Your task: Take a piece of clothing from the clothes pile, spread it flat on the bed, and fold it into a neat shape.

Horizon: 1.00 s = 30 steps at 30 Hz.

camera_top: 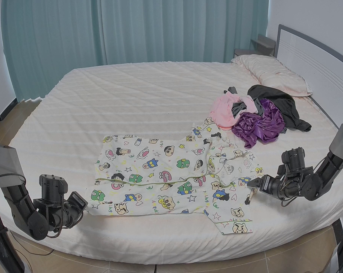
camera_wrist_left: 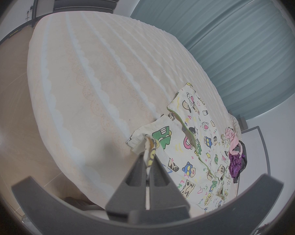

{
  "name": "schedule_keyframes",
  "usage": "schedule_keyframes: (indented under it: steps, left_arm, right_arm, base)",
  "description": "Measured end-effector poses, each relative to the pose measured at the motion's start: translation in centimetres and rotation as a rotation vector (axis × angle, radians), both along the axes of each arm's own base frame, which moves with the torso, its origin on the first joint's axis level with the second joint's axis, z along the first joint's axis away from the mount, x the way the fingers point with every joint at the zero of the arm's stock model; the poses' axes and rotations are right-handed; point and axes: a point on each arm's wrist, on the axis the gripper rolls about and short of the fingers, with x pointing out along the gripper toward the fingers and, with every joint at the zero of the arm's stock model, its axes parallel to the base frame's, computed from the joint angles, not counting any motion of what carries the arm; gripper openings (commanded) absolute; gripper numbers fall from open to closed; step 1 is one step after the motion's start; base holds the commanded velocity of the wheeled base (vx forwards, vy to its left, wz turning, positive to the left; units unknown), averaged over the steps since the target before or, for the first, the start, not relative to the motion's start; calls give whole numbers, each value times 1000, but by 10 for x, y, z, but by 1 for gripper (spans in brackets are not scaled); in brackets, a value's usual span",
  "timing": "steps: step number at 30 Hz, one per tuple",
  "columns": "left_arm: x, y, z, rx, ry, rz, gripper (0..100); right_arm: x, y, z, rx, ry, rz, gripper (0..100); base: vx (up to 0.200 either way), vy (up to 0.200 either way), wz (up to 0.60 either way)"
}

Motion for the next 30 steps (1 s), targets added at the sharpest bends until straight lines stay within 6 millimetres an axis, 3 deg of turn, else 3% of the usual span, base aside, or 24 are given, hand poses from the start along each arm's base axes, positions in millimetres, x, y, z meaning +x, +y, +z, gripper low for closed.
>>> schedule_keyframes:
  steps: [6, 16, 30]
  left_arm:
    - [-1, 0, 0, -1, 2, -1, 0]
    - [-3, 0, 0, -1, 5, -2, 0]
    - [-3, 0, 0, -1, 6, -4, 0]
  right_arm:
    - [-27, -4, 7, 5, 26, 10, 100]
    - [-78, 22, -4, 18, 148, 163, 100]
    - [-87, 29, -21, 66, 241, 243, 100]
  base:
    - [0, 0, 0]
    - [0, 0, 0]
    - [0, 0, 0]
